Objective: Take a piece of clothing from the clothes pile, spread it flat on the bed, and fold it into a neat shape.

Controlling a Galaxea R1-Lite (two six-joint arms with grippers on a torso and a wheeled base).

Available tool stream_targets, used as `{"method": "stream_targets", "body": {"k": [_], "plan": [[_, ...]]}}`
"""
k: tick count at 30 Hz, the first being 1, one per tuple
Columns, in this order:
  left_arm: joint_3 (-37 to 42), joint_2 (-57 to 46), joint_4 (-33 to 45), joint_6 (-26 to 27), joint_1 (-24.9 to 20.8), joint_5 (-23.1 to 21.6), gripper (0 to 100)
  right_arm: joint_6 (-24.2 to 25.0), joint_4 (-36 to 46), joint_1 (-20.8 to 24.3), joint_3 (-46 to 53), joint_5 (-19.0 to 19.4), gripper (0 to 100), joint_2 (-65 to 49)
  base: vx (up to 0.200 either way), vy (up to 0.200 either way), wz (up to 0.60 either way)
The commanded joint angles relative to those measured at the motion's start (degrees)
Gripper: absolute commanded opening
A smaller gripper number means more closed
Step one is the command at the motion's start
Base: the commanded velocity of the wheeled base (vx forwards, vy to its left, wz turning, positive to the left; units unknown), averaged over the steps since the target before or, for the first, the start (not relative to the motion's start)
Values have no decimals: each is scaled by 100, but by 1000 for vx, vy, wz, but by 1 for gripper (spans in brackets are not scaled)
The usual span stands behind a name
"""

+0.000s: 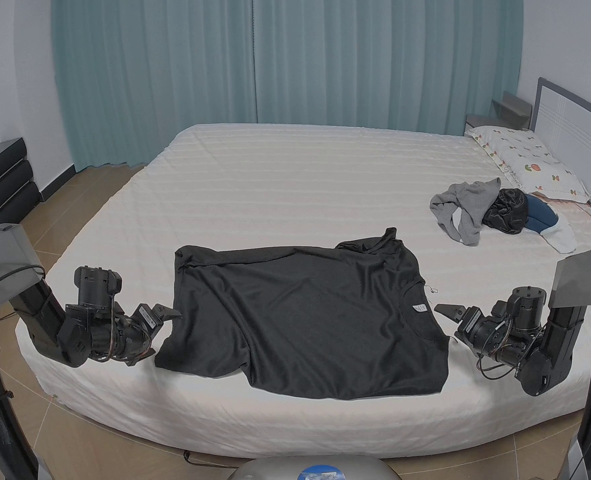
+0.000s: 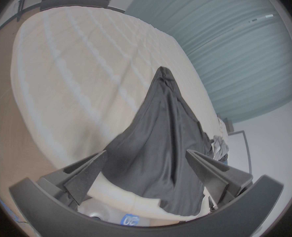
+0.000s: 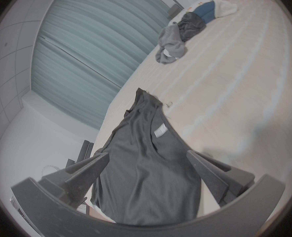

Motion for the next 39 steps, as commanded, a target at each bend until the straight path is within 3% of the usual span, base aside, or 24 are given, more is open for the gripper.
{"method": "stream_targets", "body": {"k": [1, 12, 20, 21, 39], "plan": [[205, 126, -43, 90, -107, 96, 100, 31, -63, 28, 213, -1, 100, 85, 0, 0, 0], [-32, 618, -60, 107, -441, 957, 100, 66, -116, 28, 230, 8, 100, 384, 0, 0, 0], [-313, 768, -43, 222, -458, 992, 100, 75, -142, 28, 239, 17, 100, 428, 0, 0, 0], [-305, 768, -34, 274, -458, 992, 0, 75, -142, 37, 248, 17, 100, 428, 0, 0, 0], [144, 293, -8, 424, -405, 1054, 0, -303, -107, 274, 265, 8, 100, 674, 0, 0, 0]]}}
